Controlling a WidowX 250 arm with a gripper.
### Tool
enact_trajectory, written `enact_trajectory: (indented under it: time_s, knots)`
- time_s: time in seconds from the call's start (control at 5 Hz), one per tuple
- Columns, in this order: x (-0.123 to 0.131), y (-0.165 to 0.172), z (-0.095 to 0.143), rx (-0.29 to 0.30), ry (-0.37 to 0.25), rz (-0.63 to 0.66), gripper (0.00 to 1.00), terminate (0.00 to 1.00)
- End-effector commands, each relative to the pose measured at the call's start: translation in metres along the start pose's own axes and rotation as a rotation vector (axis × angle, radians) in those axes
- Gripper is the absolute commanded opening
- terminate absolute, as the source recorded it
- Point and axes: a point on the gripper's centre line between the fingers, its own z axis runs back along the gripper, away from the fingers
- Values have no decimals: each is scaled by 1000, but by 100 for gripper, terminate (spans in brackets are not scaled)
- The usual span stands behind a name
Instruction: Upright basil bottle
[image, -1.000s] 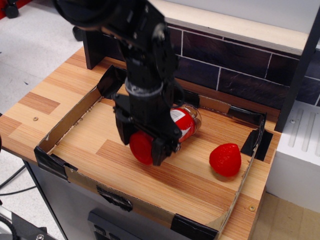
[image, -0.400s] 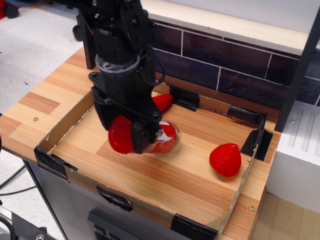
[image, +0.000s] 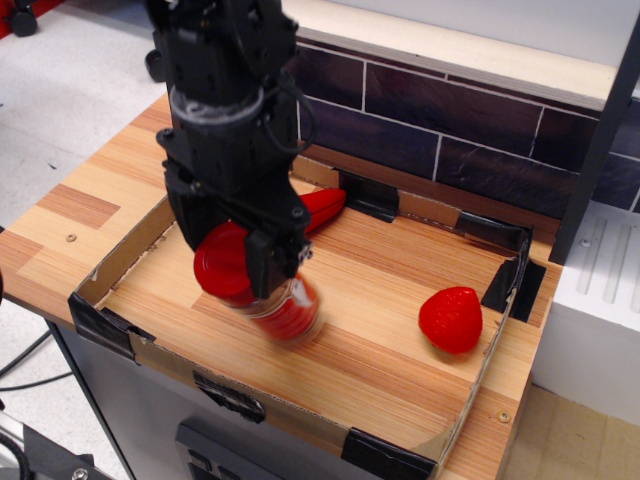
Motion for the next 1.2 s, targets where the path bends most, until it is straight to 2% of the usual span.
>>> enact_trajectory:
  time_s: [0.0,0.2,0.6,0.8,1.0]
  knots:
    - [21,4,21,14,-5,74,0,0]
    - [30,6,14,33,-5,88,0,0]
    - [33,8,2,42,-20,96,0,0]
    - [34,10,4,50,-41,99,100,0]
    - [38,13,17,24,-62,143,100,0]
